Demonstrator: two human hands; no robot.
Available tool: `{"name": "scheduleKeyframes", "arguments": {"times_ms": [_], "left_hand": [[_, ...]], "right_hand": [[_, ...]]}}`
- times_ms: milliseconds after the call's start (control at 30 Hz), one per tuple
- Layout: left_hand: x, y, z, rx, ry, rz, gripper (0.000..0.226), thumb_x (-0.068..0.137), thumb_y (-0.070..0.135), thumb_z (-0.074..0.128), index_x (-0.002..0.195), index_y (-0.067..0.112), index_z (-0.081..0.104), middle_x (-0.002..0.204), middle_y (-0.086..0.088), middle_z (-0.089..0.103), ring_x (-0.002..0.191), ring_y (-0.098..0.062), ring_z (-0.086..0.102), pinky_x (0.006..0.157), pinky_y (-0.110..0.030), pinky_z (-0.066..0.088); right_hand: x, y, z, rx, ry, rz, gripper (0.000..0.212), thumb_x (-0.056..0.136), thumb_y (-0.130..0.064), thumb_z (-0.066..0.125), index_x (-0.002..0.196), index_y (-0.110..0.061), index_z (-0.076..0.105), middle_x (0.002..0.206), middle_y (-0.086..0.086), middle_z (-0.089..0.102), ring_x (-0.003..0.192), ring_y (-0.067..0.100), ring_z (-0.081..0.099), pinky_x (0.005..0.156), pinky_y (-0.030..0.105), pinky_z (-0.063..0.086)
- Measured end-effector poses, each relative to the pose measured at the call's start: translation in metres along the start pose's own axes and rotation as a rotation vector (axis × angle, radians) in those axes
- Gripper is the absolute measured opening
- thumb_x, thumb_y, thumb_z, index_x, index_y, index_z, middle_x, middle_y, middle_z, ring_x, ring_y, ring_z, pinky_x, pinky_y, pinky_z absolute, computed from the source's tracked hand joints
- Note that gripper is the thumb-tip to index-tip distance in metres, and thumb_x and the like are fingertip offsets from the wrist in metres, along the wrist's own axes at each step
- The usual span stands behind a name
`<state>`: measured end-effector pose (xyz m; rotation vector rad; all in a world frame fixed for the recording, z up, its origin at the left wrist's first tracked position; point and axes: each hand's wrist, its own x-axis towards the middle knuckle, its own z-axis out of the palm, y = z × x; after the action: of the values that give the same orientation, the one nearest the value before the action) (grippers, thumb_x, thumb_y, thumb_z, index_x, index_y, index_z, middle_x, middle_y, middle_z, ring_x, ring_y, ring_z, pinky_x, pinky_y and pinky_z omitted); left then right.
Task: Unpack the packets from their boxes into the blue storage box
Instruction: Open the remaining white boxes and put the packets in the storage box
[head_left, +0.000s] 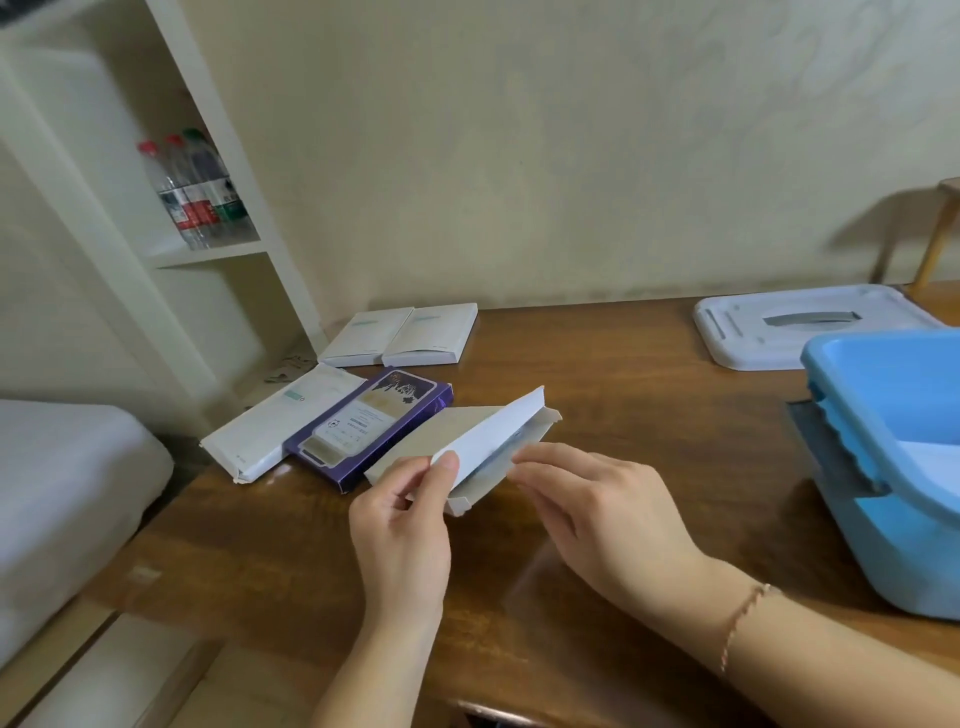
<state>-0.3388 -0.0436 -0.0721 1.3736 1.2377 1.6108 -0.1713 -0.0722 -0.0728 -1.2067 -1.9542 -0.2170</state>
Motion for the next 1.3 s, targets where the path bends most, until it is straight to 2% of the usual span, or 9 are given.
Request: {"name": "scheduleKeyframes", "arguments": {"times_ms": [100, 267, 367, 467, 733, 900, 1033, 1167, 1300], "left_hand": [[0.002, 0.000, -0.003, -0.036, 0.011, -0.016, 0.011, 0.072, 0.046, 0.068, 0.081, 0.048, 0.074, 0.089, 0.023, 0.071, 0.096, 0.011, 0.062, 0.061, -0.020, 0.056], [0.009, 0.002, -0.007, -0.089, 0.042, -0.020, 0.013, 0.074, 0.045, 0.070, 0.086, 0.044, 0.075, 0.095, 0.019, 0.072, 0.100, 0.007, 0.063, 0.064, -0.023, 0.058], [0.011, 0.002, -0.009, -0.103, 0.052, 0.008, 0.015, 0.075, 0.047, 0.070, 0.088, 0.042, 0.076, 0.099, 0.014, 0.072, 0.102, 0.000, 0.064, 0.066, -0.022, 0.058], [0.016, 0.005, -0.009, -0.169, 0.101, -0.001, 0.014, 0.077, 0.040, 0.072, 0.089, 0.038, 0.077, 0.103, 0.007, 0.073, 0.100, -0.009, 0.068, 0.063, -0.015, 0.055], [0.010, 0.005, -0.005, -0.011, 0.042, 0.173, 0.011, 0.081, 0.049, 0.067, 0.088, 0.047, 0.075, 0.092, 0.010, 0.074, 0.094, -0.012, 0.069, 0.065, -0.021, 0.056], [0.007, 0.006, -0.004, 0.017, 0.024, 0.202, 0.011, 0.086, 0.042, 0.066, 0.087, 0.050, 0.074, 0.090, 0.016, 0.074, 0.096, -0.007, 0.068, 0.065, -0.022, 0.058], [0.003, 0.003, -0.005, 0.094, 0.004, 0.229, 0.018, 0.082, 0.046, 0.061, 0.086, 0.039, 0.077, 0.087, 0.013, 0.074, 0.092, -0.009, 0.069, 0.065, -0.026, 0.061], [-0.001, 0.004, -0.005, 0.205, -0.044, 0.239, 0.021, 0.079, 0.048, 0.060, 0.091, 0.036, 0.072, 0.092, 0.015, 0.074, 0.093, -0.001, 0.067, 0.071, -0.022, 0.060], [-0.004, 0.001, -0.004, 0.304, -0.124, 0.274, 0.012, 0.082, 0.038, 0.065, 0.092, 0.034, 0.070, 0.094, 0.026, 0.067, 0.098, 0.010, 0.063, 0.068, -0.008, 0.053]], "right_hand": [[0.010, -0.003, -0.002, -0.038, 0.017, -0.053, 0.015, 0.085, -0.010, 0.070, 0.097, -0.017, 0.076, 0.107, -0.004, 0.075, 0.068, 0.020, 0.071, 0.044, 0.030, 0.052], [0.027, -0.012, -0.012, -0.137, -0.078, 0.013, 0.022, 0.093, -0.022, 0.051, 0.086, -0.022, 0.073, 0.065, -0.005, 0.065, 0.049, 0.022, 0.056, 0.041, 0.027, 0.041], [0.043, -0.014, -0.017, -0.198, -0.243, -0.027, 0.014, 0.090, -0.015, 0.058, 0.089, -0.022, 0.070, 0.067, -0.003, 0.064, 0.053, 0.023, 0.051, 0.046, 0.029, 0.047], [0.055, -0.016, -0.025, -0.257, -0.325, -0.152, 0.016, 0.072, -0.004, 0.071, 0.071, -0.018, 0.063, 0.058, -0.001, 0.056, 0.046, 0.023, 0.033, 0.037, 0.025, 0.034], [0.068, -0.024, -0.016, -0.435, -0.568, -0.218, 0.023, 0.092, -0.002, 0.047, 0.107, -0.014, 0.061, 0.083, 0.008, 0.058, 0.062, 0.029, 0.040, 0.054, 0.034, 0.036], [0.069, -0.038, -0.015, -0.489, -0.656, -0.229, 0.020, 0.089, 0.004, 0.049, 0.082, -0.015, 0.049, 0.058, 0.004, 0.027, 0.052, 0.024, 0.039, 0.048, 0.031, 0.037], [0.066, -0.031, -0.013, -0.443, -0.555, -0.297, 0.025, 0.081, 0.001, 0.063, 0.071, -0.018, 0.050, 0.053, 0.004, 0.034, 0.043, 0.024, 0.028, 0.039, 0.031, 0.043], [0.050, -0.020, -0.019, -0.467, -0.602, -0.301, 0.013, 0.089, -0.013, 0.057, 0.098, -0.012, 0.066, 0.079, 0.005, 0.067, 0.057, 0.028, 0.051, 0.049, 0.031, 0.041], [0.004, 0.001, -0.040, -0.361, -0.382, -0.317, 0.023, 0.056, -0.024, 0.083, 0.071, -0.014, 0.067, 0.049, -0.004, 0.053, 0.036, 0.021, 0.048, 0.035, 0.023, 0.038]]}}
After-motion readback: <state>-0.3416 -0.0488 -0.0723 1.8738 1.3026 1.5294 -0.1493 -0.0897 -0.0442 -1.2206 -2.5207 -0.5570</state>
